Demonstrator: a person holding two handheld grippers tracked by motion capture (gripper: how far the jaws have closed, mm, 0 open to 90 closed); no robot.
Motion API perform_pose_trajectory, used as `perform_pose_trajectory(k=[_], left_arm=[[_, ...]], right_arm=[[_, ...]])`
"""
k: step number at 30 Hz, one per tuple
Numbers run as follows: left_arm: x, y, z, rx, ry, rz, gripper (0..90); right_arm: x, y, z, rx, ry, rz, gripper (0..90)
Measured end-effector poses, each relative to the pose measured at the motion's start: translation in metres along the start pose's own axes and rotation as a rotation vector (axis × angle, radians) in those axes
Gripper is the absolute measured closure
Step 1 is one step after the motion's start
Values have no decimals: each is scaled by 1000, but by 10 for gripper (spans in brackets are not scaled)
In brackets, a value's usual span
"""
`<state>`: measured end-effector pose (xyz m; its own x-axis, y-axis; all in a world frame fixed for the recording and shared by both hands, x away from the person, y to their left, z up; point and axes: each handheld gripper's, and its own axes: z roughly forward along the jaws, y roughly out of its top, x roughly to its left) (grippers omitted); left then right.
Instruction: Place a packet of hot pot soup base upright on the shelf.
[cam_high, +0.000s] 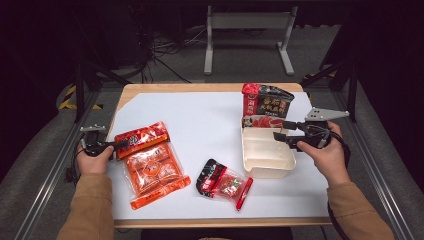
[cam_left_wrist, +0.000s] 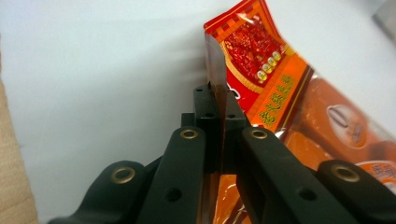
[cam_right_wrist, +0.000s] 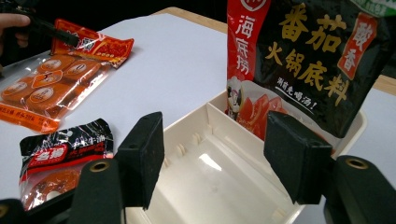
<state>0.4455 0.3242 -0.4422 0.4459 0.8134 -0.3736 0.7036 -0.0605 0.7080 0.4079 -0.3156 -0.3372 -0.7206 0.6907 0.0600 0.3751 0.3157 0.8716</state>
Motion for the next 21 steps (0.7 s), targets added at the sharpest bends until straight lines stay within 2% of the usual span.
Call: perform_pose_trajectory(k=[7, 14, 21], left_arm=[[-10, 8, -12, -81, -31, 9, 899], [-26, 18, -28, -140, -49, 54, 899], [-44, 28, -41, -188, -69, 101, 900]], right_arm=[[3, 4, -4, 2, 17, -3, 454], [6, 10, -6, 8, 65, 2, 533], [12, 18, -8, 15, 90, 3, 583]])
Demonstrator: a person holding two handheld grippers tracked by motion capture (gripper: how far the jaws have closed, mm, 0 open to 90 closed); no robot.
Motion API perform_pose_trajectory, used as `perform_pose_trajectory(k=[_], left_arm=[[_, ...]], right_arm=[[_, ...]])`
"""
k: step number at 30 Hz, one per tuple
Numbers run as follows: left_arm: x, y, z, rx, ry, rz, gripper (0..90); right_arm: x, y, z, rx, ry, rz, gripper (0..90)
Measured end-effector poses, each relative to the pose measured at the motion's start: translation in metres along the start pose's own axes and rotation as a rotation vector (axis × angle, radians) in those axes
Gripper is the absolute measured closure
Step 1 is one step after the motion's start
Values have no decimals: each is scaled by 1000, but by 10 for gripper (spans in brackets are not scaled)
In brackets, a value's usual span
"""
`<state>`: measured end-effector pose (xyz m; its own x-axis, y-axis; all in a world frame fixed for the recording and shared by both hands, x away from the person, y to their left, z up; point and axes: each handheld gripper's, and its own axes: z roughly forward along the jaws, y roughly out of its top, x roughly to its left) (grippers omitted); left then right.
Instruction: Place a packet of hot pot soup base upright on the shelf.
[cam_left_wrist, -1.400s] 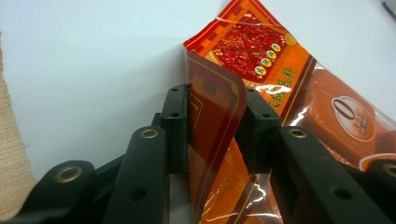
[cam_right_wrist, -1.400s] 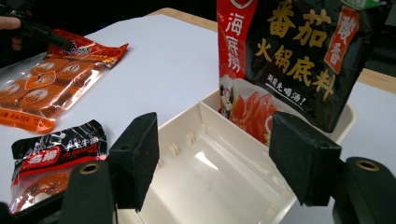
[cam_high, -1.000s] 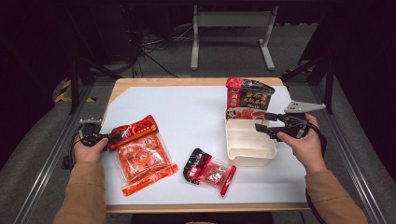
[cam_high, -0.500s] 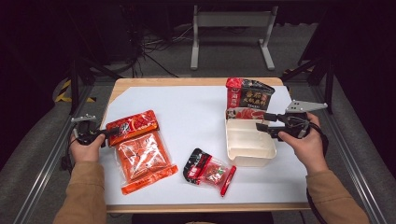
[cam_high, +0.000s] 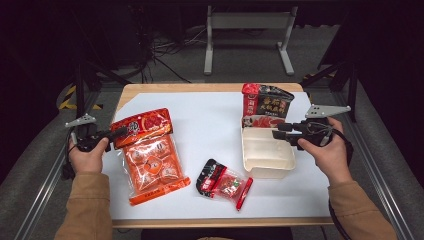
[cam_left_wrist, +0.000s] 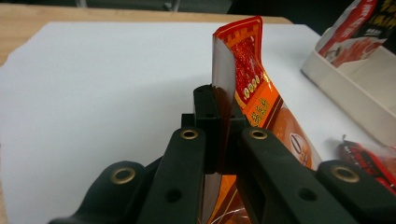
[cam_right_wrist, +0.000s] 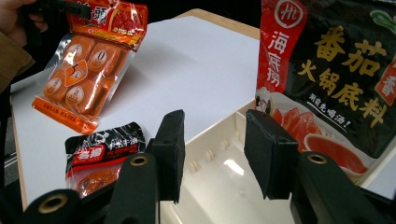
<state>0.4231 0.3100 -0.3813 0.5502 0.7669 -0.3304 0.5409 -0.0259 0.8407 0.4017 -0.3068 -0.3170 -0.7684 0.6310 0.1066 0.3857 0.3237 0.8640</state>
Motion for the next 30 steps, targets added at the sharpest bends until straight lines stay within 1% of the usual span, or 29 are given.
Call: perform_pose_trajectory(k=[1, 2, 3, 4, 5, 6, 9, 10, 14, 15, 16, 19, 20, 21, 23, 24, 26, 28, 30], left_arm=[[-3, 2, -1, -7, -6, 2, 899], [-7, 5, -3, -14, -9, 20, 900], [-10, 6, -4, -21, -12, 21, 899], [-14, 10, -6, -31, -20, 36, 899], [-17, 11, -8, -37, -24, 41, 899], [-22, 14, -10, -45, -31, 59, 900], [-32, 20, -13, -61, -43, 91, 900], [-37, 23, -15, -67, -48, 110, 900], [-52, 30, -21, -83, -78, 158, 900], [-52, 30, -21, -83, -78, 158, 900], [-59, 33, -22, -93, -90, 174, 900], [-67, 36, -25, -102, -107, 189, 900], [-67, 36, -25, -102, -107, 189, 900], [-70, 37, -26, -108, -116, 199, 900], [-75, 39, -28, -118, -127, 207, 900], [-78, 39, -29, -129, -130, 218, 900], [-81, 40, -30, -150, -137, 226, 900], [-84, 41, -32, -171, -154, 229, 900], [-88, 42, -34, -193, -167, 238, 900]], right_arm=[[1, 1, 0, 0, 4, 0, 586], [2, 2, -1, 1, 5, -4, 586], [3, 3, -1, 1, 5, -9, 586], [4, 4, -1, 2, 6, -11, 586], [6, 6, -1, 2, 5, -16, 584], [6, 7, -1, 3, 4, -20, 582], [10, 10, -2, 3, 3, -28, 581], [10, 10, -2, 4, 3, -30, 581], [15, 14, -2, 4, 14, -31, 589], [15, 14, -2, 4, 14, -31, 589], [17, 16, -2, 6, 22, -28, 591], [20, 19, -3, 7, 28, -35, 597], [20, 19, -3, 7, 28, -35, 597], [22, 20, -3, 5, 29, -37, 598], [24, 22, -4, 4, 34, -43, 598], [26, 23, -4, 1, 35, -43, 598], [27, 25, -4, 1, 37, -49, 601], [29, 26, -4, 1, 36, -53, 605], [31, 27, -3, -3, 44, -58, 606]])
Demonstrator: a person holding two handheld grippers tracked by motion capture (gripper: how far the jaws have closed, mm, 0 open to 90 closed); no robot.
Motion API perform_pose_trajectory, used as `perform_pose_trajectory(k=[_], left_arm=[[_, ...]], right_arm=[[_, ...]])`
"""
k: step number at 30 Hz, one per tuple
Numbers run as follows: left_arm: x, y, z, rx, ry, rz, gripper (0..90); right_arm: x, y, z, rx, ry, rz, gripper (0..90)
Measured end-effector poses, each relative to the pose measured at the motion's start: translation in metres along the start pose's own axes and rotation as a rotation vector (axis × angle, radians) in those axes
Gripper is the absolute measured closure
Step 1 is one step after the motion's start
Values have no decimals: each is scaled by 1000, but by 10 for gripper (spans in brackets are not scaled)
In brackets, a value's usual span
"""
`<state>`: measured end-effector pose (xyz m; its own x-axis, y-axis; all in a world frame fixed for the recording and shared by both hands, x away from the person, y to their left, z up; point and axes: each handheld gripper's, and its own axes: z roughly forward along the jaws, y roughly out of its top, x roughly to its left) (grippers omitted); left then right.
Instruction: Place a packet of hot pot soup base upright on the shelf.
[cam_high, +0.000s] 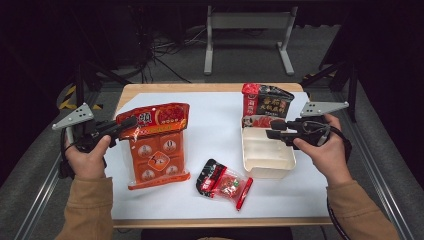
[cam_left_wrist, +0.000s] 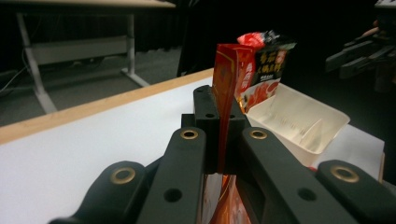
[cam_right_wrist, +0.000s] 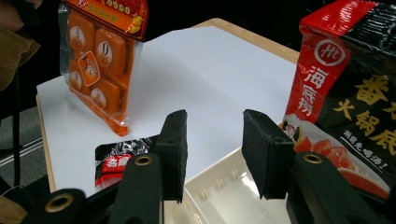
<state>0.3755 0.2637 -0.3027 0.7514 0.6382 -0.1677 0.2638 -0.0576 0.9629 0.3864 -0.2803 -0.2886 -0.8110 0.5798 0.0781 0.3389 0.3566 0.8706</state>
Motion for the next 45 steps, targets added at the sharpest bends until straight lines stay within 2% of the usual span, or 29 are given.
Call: perform_pose_trajectory(k=[11, 18, 26, 30, 31, 38, 45], left_arm=[[-25, 13, -1, -40, -65, 72, 900], [-38, 19, 1, -42, -72, 116, 900], [-43, 22, 6, -56, -101, 123, 900], [-50, 23, 11, -48, -123, 139, 900], [-55, 24, 14, -40, -140, 148, 900], [-69, 28, 19, -53, -188, 178, 900], [-73, 29, 22, -63, -205, 191, 900]], right_arm=[[14, 10, 8, -12, 42, -29, 605], [20, 17, 16, -19, 73, -43, 606], [28, 28, 28, -29, 104, -76, 578], [33, 32, 34, -34, 123, -90, 549], [36, 35, 39, -40, 130, -101, 534], [44, 43, 54, -69, 173, -120, 477], [49, 53, 72, -92, 213, -147, 420]])
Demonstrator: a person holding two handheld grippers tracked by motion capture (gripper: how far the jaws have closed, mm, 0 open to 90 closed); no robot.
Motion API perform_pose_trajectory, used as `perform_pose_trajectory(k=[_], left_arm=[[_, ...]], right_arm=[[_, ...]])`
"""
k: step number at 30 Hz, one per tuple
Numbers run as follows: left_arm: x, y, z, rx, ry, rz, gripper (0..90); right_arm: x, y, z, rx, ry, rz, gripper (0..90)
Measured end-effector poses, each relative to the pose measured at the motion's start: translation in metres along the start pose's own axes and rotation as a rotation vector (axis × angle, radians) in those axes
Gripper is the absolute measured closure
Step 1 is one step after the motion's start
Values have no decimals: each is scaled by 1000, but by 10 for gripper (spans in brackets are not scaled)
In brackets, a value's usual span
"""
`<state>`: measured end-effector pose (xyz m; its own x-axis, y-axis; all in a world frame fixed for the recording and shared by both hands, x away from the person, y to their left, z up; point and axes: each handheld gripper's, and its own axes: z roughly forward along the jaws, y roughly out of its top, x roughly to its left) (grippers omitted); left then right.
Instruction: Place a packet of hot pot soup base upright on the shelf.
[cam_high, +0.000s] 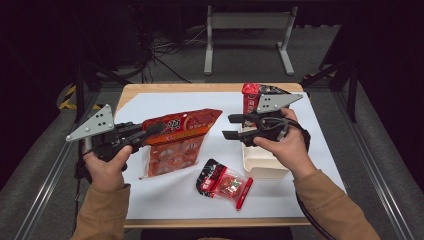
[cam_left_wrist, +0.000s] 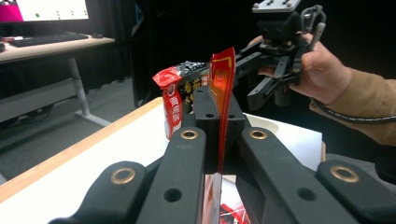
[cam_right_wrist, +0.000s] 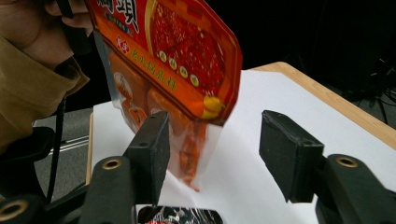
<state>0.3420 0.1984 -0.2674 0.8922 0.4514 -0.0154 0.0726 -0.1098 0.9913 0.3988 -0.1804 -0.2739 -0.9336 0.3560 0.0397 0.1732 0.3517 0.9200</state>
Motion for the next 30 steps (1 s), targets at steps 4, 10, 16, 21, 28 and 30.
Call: perform_pose_trajectory(k=[4, 10, 16, 21, 28, 30], left_arm=[[-1, 0, 2, -4, -16, 0, 900], [-4, 2, 3, -27, -42, 12, 900], [-6, 2, 4, -30, -54, 16, 900], [-9, 3, 5, -33, -60, 20, 900], [-10, 3, 5, -36, -68, 25, 900], [-10, 3, 5, -36, -67, 28, 900]], right_arm=[[-1, 3, 11, -21, 23, -9, 391], [-1, 5, 25, -40, 60, -13, 384], [3, 7, 34, -40, 94, -23, 400], [6, 10, 38, -26, 108, -36, 436], [11, 16, 44, 6, 127, -58, 521], [12, 17, 45, 18, 133, -62, 578]])
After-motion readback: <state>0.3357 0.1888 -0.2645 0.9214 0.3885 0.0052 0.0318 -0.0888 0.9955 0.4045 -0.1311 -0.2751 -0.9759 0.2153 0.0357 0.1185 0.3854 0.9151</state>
